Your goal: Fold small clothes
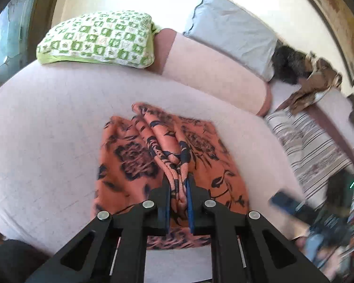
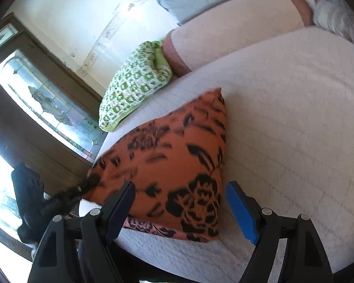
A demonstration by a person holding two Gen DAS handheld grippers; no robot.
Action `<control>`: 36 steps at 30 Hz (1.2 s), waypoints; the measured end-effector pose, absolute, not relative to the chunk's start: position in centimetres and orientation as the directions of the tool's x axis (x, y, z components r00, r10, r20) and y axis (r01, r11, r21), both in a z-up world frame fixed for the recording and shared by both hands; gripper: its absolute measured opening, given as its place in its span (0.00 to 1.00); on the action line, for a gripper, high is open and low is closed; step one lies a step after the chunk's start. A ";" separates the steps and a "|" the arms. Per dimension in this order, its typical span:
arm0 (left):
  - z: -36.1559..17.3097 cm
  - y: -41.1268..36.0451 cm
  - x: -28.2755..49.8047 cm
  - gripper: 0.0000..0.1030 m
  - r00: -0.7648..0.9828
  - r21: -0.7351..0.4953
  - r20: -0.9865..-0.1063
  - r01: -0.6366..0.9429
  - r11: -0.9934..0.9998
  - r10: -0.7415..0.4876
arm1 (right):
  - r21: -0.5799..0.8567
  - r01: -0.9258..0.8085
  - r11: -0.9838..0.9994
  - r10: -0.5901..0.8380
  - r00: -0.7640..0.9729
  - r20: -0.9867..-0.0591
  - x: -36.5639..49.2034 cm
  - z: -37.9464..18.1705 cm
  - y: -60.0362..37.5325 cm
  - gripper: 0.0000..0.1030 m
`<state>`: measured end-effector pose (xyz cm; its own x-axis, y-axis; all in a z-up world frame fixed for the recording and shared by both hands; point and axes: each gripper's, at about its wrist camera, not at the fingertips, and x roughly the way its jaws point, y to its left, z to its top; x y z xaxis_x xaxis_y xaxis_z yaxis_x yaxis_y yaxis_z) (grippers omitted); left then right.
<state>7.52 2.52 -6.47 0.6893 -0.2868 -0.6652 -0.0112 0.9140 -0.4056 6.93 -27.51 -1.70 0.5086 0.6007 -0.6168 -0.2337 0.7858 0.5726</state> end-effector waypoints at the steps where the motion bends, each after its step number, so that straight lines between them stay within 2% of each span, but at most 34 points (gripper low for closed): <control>1: -8.3 2.8 7.8 0.11 0.653 -0.421 -0.697 -0.041 0.906 -0.295 | 0.563 -0.253 0.787 0.604 0.502 -0.619 7.3 -1.2 -26.9 0.81; 2: -12.2 3.4 9.3 0.12 0.560 -0.470 -0.760 -0.121 0.874 -0.330 | 0.549 -0.272 0.790 0.605 0.490 -0.627 7.9 -0.8 -26.1 0.81; 3: -14.8 4.0 9.8 0.12 0.501 -0.506 -0.786 -0.186 0.842 -0.361 | 0.532 -0.287 0.796 0.601 0.481 -0.639 8.3 -0.5 -25.2 0.81; 4: -16.4 5.0 9.6 0.13 0.518 -0.582 -0.749 -0.215 0.784 -0.414 | 0.507 -0.305 0.806 0.591 0.469 -0.656 8.8 -0.1 -24.1 0.81; 9: -15.2 4.7 9.9 0.13 0.541 -0.570 -0.738 -0.180 0.802 -0.403 | 0.366 -0.421 0.830 0.527 0.377 -0.761 12.1 1.5 -17.5 0.83; 11: -14.7 4.7 9.9 0.13 0.550 -0.569 -0.734 -0.177 0.803 -0.399 | 0.256 -0.460 0.850 0.440 0.353 -0.826 14.6 1.7 -13.1 0.85; 13: -14.4 5.2 9.4 0.13 0.553 -0.558 -0.736 -0.168 0.813 -0.391 | 0.204 -0.499 0.842 0.388 0.299 -0.872 16.8 1.4 -8.5 0.85; 17: -14.9 4.4 9.7 0.14 0.559 -0.529 -0.743 -0.151 0.835 -0.369 | 0.132 -0.530 0.837 0.255 0.165 -0.953 20.5 -2.1 -0.5 0.85; 20: -14.8 3.3 10.0 0.14 0.564 -0.497 -0.749 -0.130 0.858 -0.348 | 0.099 -0.467 0.879 0.152 0.077 -0.985 22.6 -6.7 1.5 0.85; 21: -14.6 3.0 10.1 0.14 0.568 -0.485 -0.749 -0.120 0.867 -0.341 | 0.083 -0.451 0.889 0.118 0.051 -0.992 23.0 -8.3 1.6 0.82; 22: -14.5 2.8 10.1 0.14 0.572 -0.474 -0.750 -0.113 0.873 -0.333 | 0.051 -0.444 0.894 0.090 0.067 -0.994 23.2 -8.6 1.4 0.62; 23: -14.3 2.6 10.0 0.14 0.582 -0.464 -0.746 -0.104 0.880 -0.324 | 0.036 -0.439 0.898 0.081 0.084 -0.993 23.3 -8.5 1.1 0.49; 24: -13.9 2.6 9.9 0.13 0.590 -0.457 -0.743 -0.100 0.884 -0.317 | 0.070 -0.428 0.901 0.114 0.078 -0.990 23.5 -7.9 0.3 0.42; 25: -13.5 2.6 9.7 0.13 0.603 -0.446 -0.737 -0.094 0.890 -0.306 | 0.102 -0.418 0.903 0.146 0.075 -0.987 23.7 -7.4 -0.3 0.30; 26: -12.5 2.4 9.4 0.13 0.634 -0.420 -0.720 -0.077 0.904 -0.280 | 0.164 -0.393 0.905 0.208 0.072 -0.976 23.9 -6.5 -1.4 0.24; 29: -9.3 1.9 7.7 0.13 0.716 -0.366 -0.659 -0.038 0.930 -0.230 | 0.311 -0.356 0.881 0.367 0.100 -0.925 23.6 -3.7 -4.0 0.23; 32: -7.8 1.7 6.3 0.13 0.752 -0.327 -0.630 -0.031 0.945 -0.194 | 0.399 -0.374 0.837 0.468 0.112 -0.876 22.5 -1.4 -4.5 0.23; 34: -8.7 1.8 6.4 0.13 0.729 -0.321 -0.661 -0.060 0.945 -0.178 | 0.429 -0.384 0.817 0.494 0.082 -0.866 22.3 -2.2 -3.7 0.24; 36: -11.1 2.8 7.4 0.13 0.664 -0.342 -0.727 -0.133 0.930 -0.172 | 0.447 -0.370 0.814 0.501 0.060 -0.863 22.4 -4.7 -3.0 0.28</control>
<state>7.38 2.80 -11.10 0.6642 -0.1723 -0.7274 -0.1335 0.9301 -0.3422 22.45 -2.99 -4.66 0.0598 0.5010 -0.8634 -0.3704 0.8143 0.4469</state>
